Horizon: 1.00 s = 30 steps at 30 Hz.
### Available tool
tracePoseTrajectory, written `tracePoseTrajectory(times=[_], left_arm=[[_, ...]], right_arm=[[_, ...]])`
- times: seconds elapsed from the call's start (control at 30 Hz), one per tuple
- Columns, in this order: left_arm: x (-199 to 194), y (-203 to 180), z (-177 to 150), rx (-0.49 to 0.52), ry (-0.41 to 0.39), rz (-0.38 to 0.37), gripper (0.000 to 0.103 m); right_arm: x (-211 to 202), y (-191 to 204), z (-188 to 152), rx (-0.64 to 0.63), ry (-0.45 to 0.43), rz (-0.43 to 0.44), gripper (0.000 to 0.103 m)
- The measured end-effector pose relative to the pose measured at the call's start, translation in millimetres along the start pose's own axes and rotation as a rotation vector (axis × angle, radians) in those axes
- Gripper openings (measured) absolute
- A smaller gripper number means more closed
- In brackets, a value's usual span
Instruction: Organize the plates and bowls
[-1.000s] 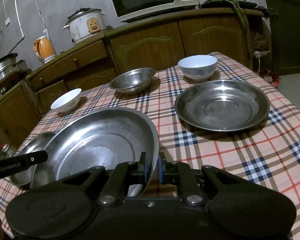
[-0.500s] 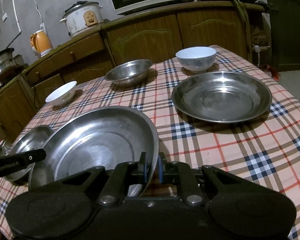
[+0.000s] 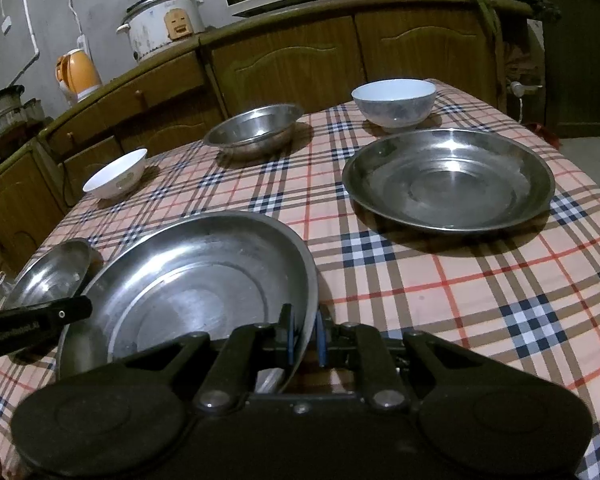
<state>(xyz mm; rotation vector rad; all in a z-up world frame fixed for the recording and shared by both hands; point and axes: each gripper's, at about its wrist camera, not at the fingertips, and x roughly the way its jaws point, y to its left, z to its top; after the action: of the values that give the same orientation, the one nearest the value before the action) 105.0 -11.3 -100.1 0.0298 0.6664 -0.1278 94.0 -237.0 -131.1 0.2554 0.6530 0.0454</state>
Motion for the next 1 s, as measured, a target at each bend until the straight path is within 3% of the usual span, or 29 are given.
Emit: tracePoseTrajectory(times=[0.43,0.6,0.67,0.77,0.93,1.0], left_arm=[[9,0,-4,-0.004,0.013,0.011,0.020],[10,2,-4,-0.013,0.015,0.005,0.024],[9,2,-3,-0.012,0.015,0.011,0.032],[7,3,-2,-0.019,0.010,0.026,0.047],[0,6,2,-0.033,-0.007,0.042,0.064],[-3,7,5,-0.037,-0.019,0.048,0.065]], right_arm=[[11,0,0,-0.009,0.010,-0.002,0.016],[11,0,1,-0.008,0.003,-0.010,0.022],[9,-2,2,0.002,0.000,-0.022,0.037],[6,-7,5,0.026,-0.007,-0.027,0.037],[-5,-12,14,0.041,-0.042,-0.027,0.038],[-10,-14,18,0.043,-0.056,-0.026,0.040]])
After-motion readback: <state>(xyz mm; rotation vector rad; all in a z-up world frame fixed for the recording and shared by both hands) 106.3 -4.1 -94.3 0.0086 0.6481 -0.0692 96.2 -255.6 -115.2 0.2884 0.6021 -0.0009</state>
